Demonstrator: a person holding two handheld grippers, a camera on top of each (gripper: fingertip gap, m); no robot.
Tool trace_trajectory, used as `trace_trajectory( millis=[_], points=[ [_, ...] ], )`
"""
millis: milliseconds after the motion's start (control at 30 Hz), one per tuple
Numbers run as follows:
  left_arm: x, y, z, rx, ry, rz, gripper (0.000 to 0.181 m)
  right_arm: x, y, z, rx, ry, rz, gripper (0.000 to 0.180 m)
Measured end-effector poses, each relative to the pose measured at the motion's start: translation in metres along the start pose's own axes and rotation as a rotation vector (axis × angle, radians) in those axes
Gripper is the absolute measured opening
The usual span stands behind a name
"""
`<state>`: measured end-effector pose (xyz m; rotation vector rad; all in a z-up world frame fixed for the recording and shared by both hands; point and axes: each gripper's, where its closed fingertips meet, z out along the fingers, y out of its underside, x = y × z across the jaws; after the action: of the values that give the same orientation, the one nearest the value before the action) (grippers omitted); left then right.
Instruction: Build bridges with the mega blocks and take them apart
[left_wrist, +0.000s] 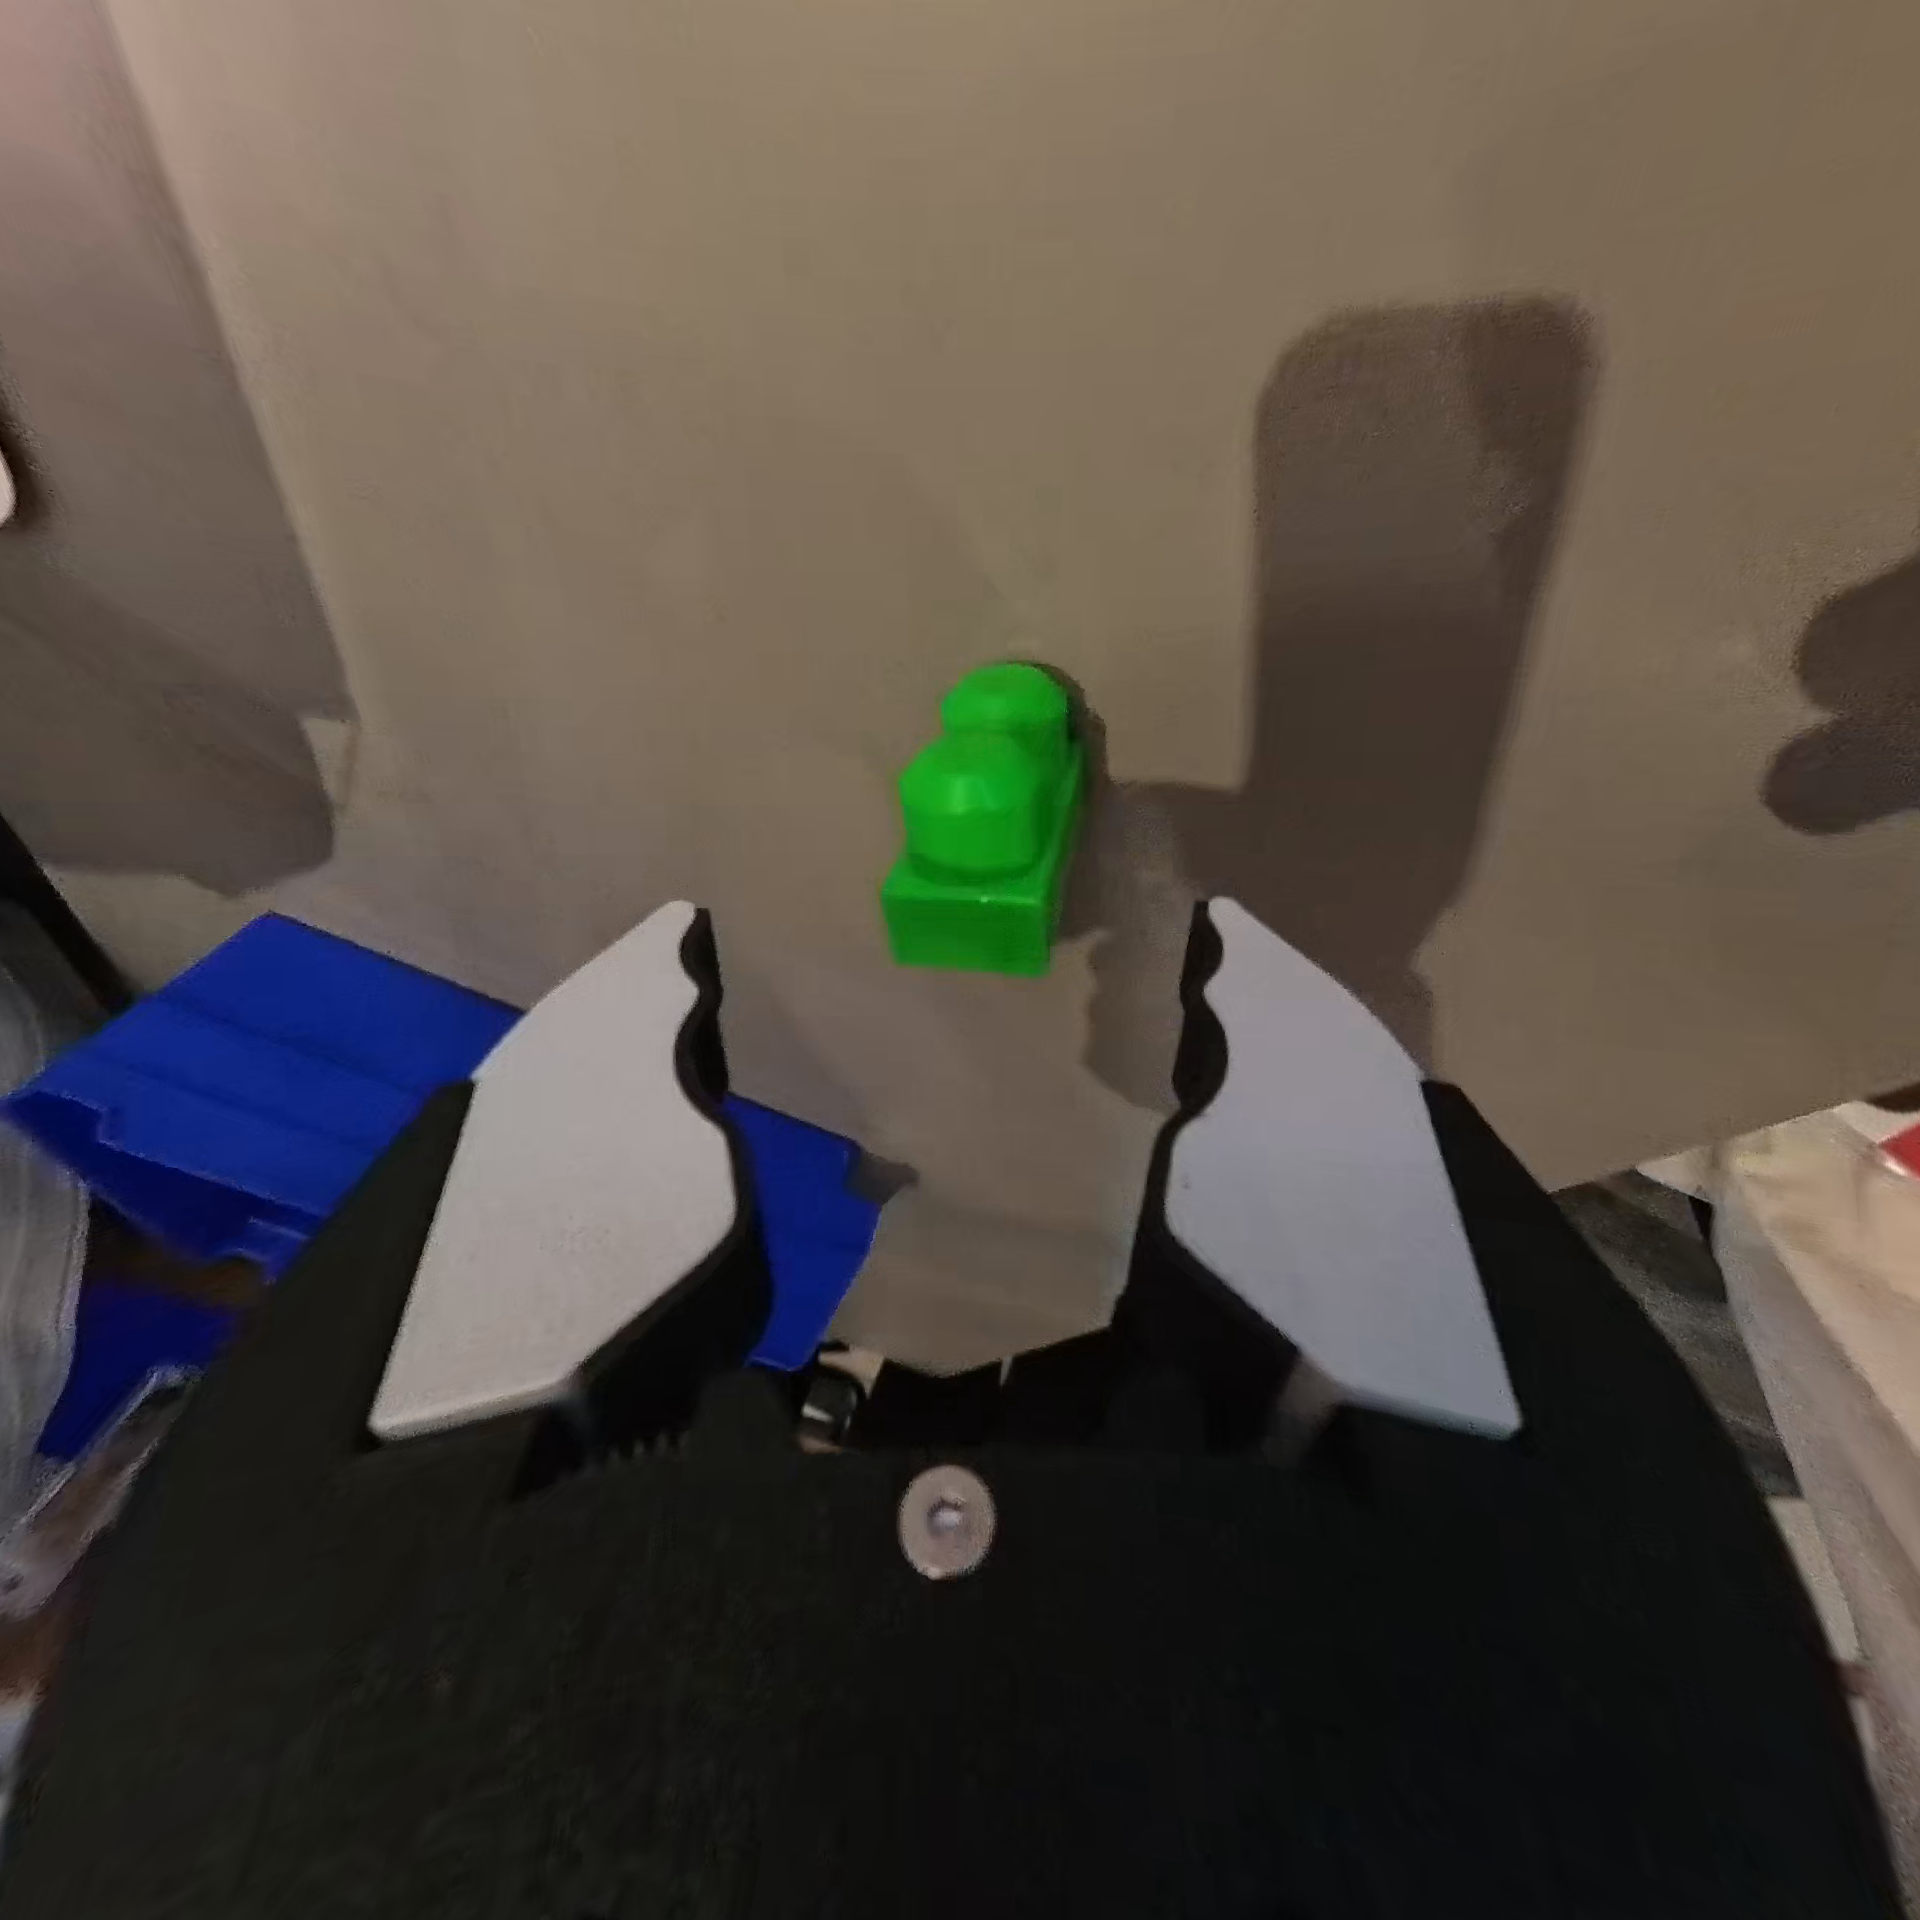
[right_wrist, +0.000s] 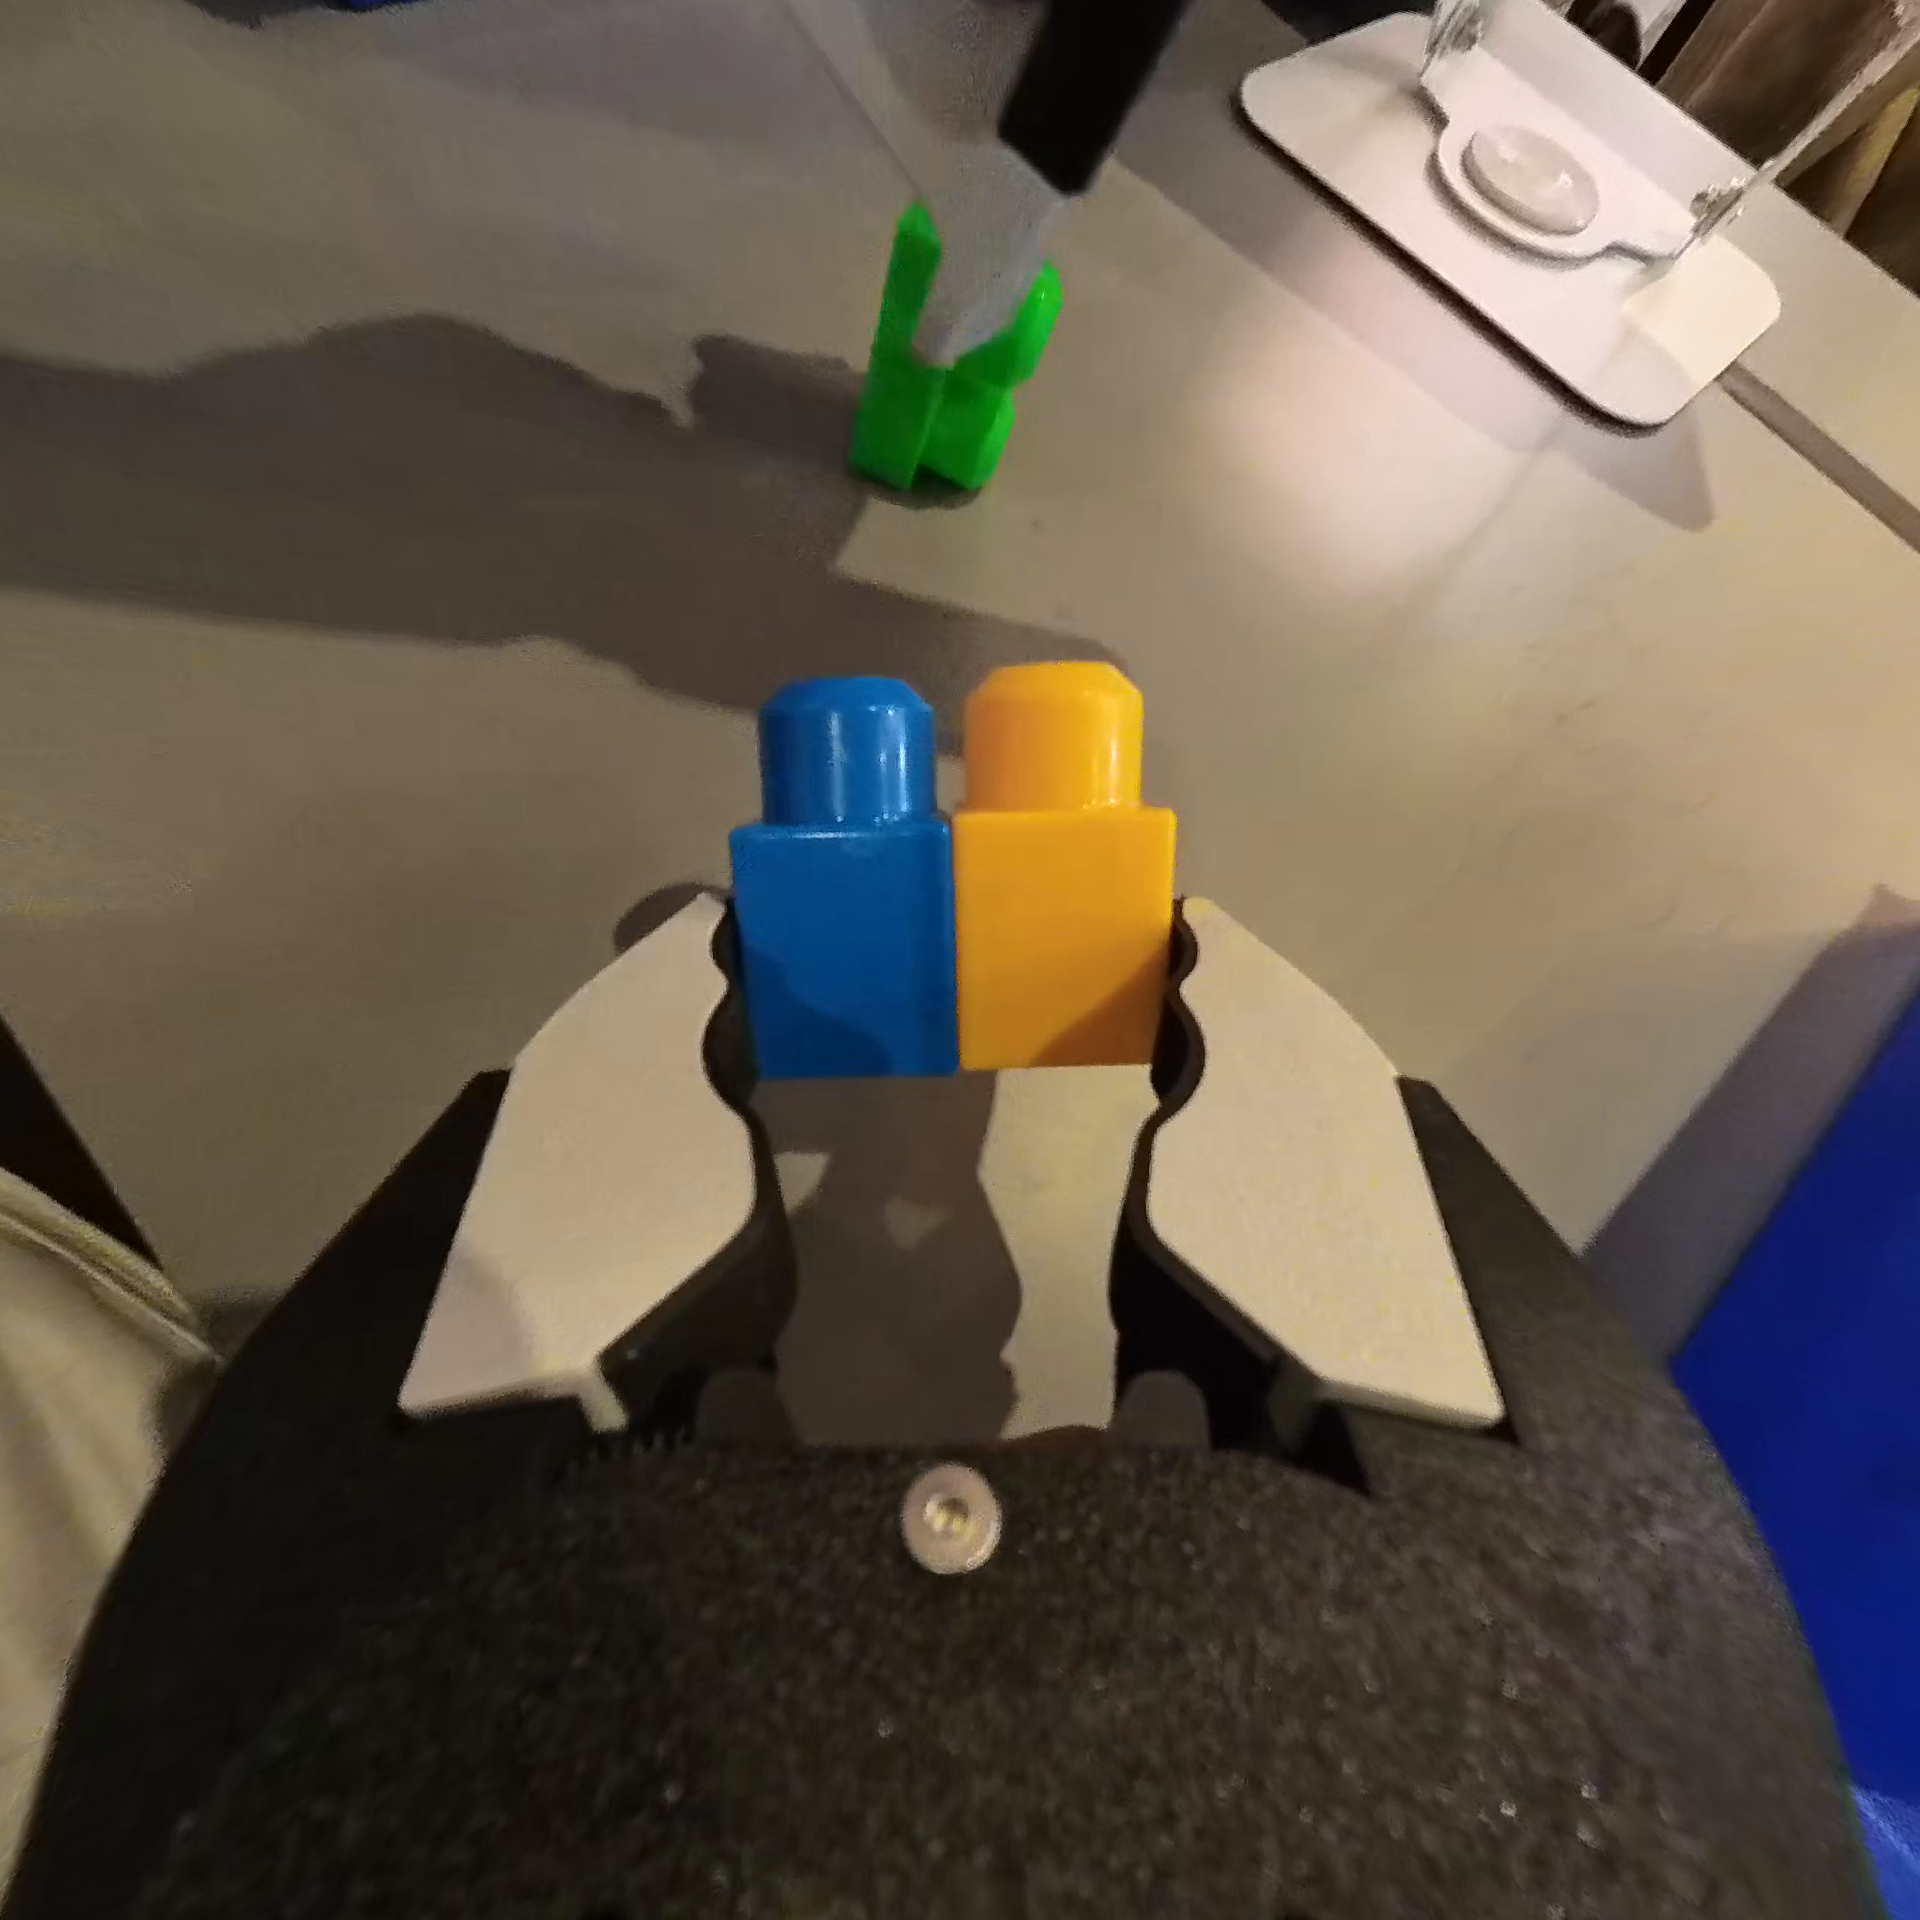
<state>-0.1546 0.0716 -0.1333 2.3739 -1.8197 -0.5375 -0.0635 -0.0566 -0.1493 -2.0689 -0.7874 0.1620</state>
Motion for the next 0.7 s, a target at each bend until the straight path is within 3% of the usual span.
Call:
trace_trajectory(
  millis=[167, 200, 233, 433, 533, 700],
  points=[
    [0.003, -0.006, 0.021, -0.031, 0.041, -0.023, 0.084, -0.006, 0.0, -0.002, 0.0, -0.011, -0.019, 0.075],
    [0.008, -0.006, 0.029, -0.027, 0.075, -0.026, 0.073, -0.006, 0.001, -0.001, -0.003, -0.011, -0.017, 0.075],
    [0.013, -0.004, 0.036, -0.03, 0.113, -0.025, 0.033, -0.005, 0.002, -0.001, -0.005, -0.01, -0.014, 0.075],
    [0.022, -0.005, 0.03, 0.185, 0.28, -0.068, 0.03, 0.004, 0.002, 0.0, 0.027, -0.035, 0.072, 0.075],
    [0.022, -0.009, 0.008, 0.464, 0.437, -0.129, 0.03, 0.008, -0.003, 0.001, 0.068, -0.05, 0.122, 0.075],
    [0.002, 0.004, -0.09, 1.256, 0.839, -0.345, 0.03, 0.014, -0.021, 0.01, 0.184, -0.048, 0.215, 0.075]
  ],
)
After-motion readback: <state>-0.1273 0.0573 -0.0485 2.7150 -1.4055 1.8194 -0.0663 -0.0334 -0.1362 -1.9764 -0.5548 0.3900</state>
